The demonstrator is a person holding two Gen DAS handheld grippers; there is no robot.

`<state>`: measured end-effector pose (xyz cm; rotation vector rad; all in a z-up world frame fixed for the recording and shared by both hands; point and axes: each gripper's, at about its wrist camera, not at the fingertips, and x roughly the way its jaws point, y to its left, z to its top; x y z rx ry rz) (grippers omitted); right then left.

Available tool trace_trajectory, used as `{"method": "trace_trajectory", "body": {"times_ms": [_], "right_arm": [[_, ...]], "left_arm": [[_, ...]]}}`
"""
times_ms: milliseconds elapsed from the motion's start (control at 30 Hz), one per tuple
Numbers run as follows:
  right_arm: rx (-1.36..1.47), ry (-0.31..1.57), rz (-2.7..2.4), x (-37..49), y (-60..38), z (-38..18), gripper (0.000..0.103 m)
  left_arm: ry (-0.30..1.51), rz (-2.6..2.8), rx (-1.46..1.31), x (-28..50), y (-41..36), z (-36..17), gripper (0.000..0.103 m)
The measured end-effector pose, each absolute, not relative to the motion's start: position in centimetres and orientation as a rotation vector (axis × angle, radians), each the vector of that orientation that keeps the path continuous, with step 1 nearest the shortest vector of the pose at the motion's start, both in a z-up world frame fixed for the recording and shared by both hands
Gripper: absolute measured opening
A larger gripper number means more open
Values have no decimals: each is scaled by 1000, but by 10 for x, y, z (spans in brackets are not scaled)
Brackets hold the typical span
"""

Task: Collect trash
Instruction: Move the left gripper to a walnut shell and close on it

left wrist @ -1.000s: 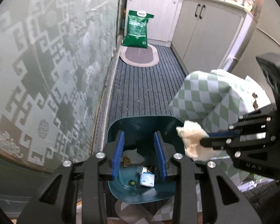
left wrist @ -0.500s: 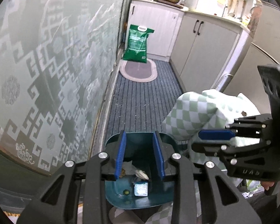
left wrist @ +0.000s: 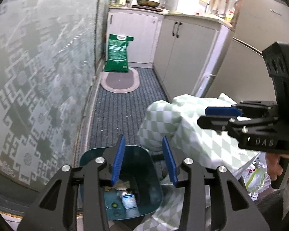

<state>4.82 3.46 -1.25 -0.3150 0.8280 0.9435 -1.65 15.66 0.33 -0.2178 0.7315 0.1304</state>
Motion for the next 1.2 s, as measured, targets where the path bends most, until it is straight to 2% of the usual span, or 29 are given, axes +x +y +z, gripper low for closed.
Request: {"method": "trace_trajectory", "body": {"times_ms": [133, 333, 567, 867, 1200], "right_arm": [[-292, 818, 907, 57, 10, -8, 33], [-260, 806, 852, 71, -31, -4, 34], [-215, 783, 783, 85, -84, 2, 34], [-162, 776, 705, 108, -143, 0, 41], [-140, 798, 676, 131, -173, -8, 41]], "left_arm": [[736, 83, -206, -5, 134, 4, 44], [730, 10, -152, 13, 96, 4, 51], [751, -58, -86, 38, 51, -4, 52], [806, -115, -3, 74, 9, -32, 53], [850, -96, 31, 110, -5, -54, 53]]}}
